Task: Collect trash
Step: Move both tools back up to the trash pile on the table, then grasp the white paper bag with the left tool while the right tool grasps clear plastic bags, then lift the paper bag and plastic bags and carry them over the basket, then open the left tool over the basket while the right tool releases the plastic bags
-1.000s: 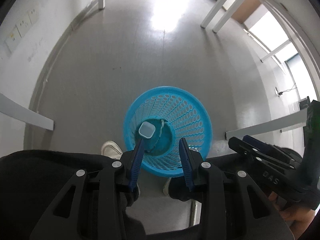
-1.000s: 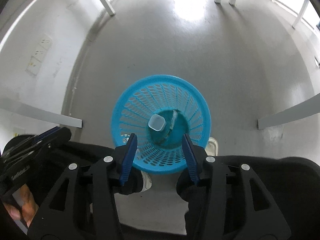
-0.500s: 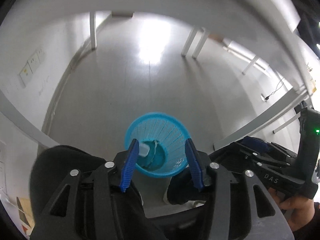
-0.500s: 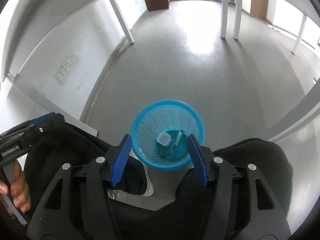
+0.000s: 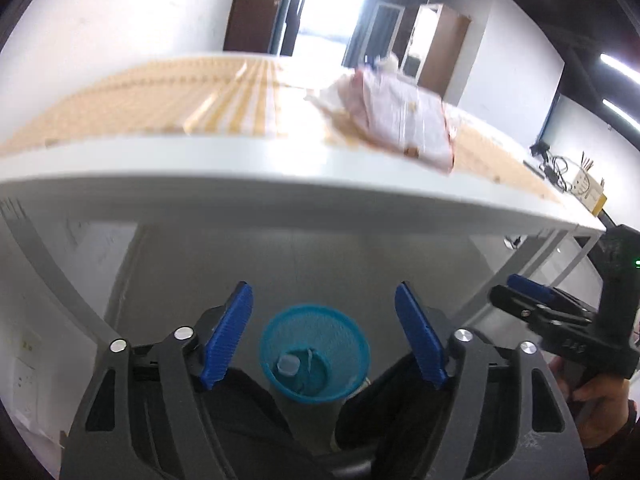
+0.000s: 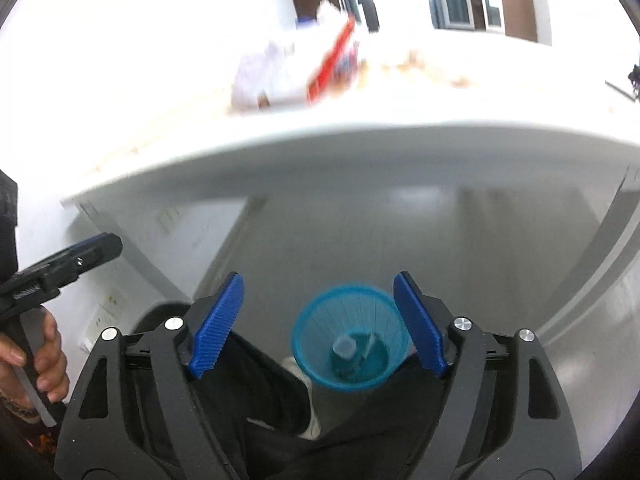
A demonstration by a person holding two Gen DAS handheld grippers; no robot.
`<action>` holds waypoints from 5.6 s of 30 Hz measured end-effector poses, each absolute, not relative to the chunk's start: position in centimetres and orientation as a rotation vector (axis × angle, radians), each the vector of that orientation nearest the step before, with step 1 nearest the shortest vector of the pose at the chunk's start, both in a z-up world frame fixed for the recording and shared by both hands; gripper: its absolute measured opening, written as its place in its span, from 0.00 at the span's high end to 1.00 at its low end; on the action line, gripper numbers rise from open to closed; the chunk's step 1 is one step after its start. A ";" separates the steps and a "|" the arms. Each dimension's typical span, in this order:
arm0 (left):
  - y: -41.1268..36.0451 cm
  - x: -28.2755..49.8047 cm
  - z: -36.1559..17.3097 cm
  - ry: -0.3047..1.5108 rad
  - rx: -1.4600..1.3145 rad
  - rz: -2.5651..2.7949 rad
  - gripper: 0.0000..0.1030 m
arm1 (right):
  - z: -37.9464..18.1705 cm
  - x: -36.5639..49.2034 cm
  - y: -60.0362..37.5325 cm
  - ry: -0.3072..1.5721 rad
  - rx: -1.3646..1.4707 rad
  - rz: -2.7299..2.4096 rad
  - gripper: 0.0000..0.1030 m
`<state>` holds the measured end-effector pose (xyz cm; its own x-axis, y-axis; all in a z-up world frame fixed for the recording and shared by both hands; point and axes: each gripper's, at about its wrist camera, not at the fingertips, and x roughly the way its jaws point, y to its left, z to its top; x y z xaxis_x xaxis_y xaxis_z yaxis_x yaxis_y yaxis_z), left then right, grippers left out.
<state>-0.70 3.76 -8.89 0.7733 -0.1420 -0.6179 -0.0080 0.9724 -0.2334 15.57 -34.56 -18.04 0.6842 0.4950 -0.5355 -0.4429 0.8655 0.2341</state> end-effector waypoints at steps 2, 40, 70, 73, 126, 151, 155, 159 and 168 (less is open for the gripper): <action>4.2 -0.4 -8.1 0.663 -0.231 -0.070 0.24 | -16.7 15.6 -34.8 0.591 0.082 0.525 0.25; 0.0 17.4 -2.1 0.700 -0.164 -0.127 0.07 | -4.9 41.5 -37.8 0.621 0.097 0.349 0.11; 1.9 13.0 0.1 0.563 -0.237 -0.134 1.00 | -6.1 37.4 -37.3 0.587 0.072 0.351 0.83; 2.6 10.9 1.1 0.540 -0.246 -0.120 1.00 | -5.9 34.8 -37.4 0.558 0.074 0.369 0.83; -2.1 -1.1 -14.0 0.859 -0.058 -0.138 1.00 | -23.6 15.2 -32.7 0.822 -0.079 0.544 0.84; 1.6 14.2 -31.6 1.289 -0.252 -0.069 1.00 | -40.4 29.4 -25.7 1.235 -0.093 0.424 0.84; 1.8 16.1 -34.4 1.352 -0.272 -0.048 1.00 | -43.1 31.4 -25.6 1.298 -0.048 0.401 0.84; 1.0 18.0 -36.5 1.397 -0.252 -0.052 1.00 | -45.6 33.3 -25.2 1.360 -0.010 0.394 0.84; 0.2 21.1 -41.7 1.526 -0.204 -0.022 1.00 | -50.2 36.8 -26.0 1.475 0.026 0.335 0.83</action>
<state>21.12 0.23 -41.71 0.0485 -0.1415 -0.9887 -0.1135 0.9827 -0.1462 36.79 -25.97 -50.18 0.0580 0.2370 -0.9698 -0.2055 0.9535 0.2207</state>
